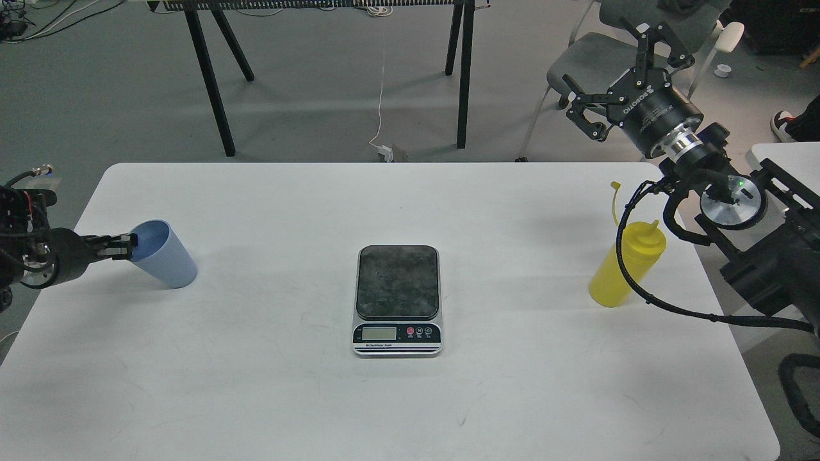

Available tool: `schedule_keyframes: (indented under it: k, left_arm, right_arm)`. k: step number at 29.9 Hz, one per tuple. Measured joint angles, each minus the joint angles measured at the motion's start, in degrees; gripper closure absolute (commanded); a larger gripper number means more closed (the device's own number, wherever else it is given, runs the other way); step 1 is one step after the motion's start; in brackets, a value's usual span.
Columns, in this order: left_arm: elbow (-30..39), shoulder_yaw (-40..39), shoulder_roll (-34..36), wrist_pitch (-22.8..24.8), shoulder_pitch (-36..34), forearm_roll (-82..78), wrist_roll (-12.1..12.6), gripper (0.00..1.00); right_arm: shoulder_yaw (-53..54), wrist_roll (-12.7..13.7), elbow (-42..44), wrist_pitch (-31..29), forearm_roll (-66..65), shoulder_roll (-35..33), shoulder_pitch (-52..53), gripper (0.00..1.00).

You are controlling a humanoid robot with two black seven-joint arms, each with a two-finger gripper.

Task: Pour seasoning into cup on scale with both arms
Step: 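Lift the blue cup with the left gripper and lower it onto the scale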

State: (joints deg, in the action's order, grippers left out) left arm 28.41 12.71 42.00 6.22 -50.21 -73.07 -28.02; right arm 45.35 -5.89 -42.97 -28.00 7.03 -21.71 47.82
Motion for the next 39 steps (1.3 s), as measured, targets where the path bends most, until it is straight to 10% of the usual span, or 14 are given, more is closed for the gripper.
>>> schedule_keyframes:
  k: [15,30,39]
  left_arm:
    - [4.6,-0.2,0.8,5.6,-7.7,-0.9,0.0,0.98]
    - [29.7,-0.3,0.0,14.2,-26.9,-13.6,0.0,0.97]
    - [32.8,-0.3,-6.9,15.6,-29.4,-15.6,0.0,0.97]
  right_arm:
    - [0.0,0.0,0.2,0.0,0.0,-0.4,0.1,0.01]
    - [0.1,0.0,0.0,0.0,0.0,-0.7,-0.3,0.01]
    - [0.3,0.0,-0.1,0.0,0.0,-1.1,-0.4,0.01]
